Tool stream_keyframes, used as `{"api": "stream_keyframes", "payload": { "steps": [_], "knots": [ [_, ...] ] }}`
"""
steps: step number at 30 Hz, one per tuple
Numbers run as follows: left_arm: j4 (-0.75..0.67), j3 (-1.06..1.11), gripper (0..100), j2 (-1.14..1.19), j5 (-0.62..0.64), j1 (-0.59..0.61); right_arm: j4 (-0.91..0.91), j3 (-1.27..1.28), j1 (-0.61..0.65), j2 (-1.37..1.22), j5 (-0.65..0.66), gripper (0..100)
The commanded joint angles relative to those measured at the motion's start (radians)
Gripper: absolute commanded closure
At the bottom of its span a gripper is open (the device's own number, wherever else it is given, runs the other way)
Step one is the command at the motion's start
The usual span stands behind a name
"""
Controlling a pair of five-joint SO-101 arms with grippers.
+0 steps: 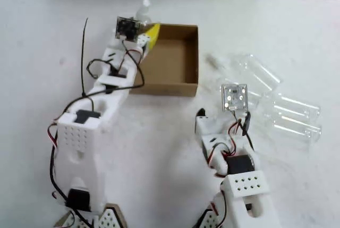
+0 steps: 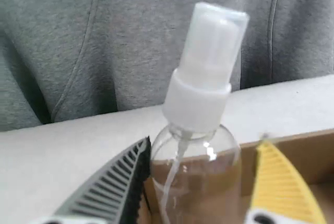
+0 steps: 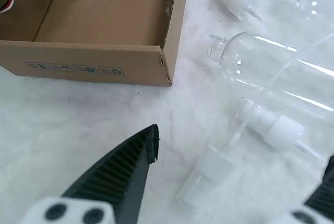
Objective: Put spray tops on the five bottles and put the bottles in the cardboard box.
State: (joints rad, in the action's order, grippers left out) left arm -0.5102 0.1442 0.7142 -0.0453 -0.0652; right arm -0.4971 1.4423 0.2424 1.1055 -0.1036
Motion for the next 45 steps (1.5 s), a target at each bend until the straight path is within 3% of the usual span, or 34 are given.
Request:
{"api": "stream_keyframes", "payload": {
  "steps": [1,14,19,30,42,45],
  "knots": [
    [0.071,-0.003,57,-0.090,0.002,0.008,0.015,-0.008,-0.004,0.016,0.011,55.4],
    [0.078,-0.040,57,-0.102,0.002,0.028,0.018,-0.008,-0.004,0.012,0.011,55.4],
    [0.173,-0.026,57,-0.193,0.002,0.041,0.019,-0.008,-0.005,0.012,0.012,55.4],
    [0.184,0.201,57,-0.430,-0.005,-0.004,0.021,-0.008,-0.007,0.012,0.012,55.4],
    [0.189,0.559,57,-0.842,-0.006,-0.038,0.019,-0.008,-0.008,0.012,0.012,55.4],
    [0.281,0.626,57,-0.986,-0.006,-0.039,0.016,-0.008,-0.008,0.010,0.012,55.4]
  ]
}}
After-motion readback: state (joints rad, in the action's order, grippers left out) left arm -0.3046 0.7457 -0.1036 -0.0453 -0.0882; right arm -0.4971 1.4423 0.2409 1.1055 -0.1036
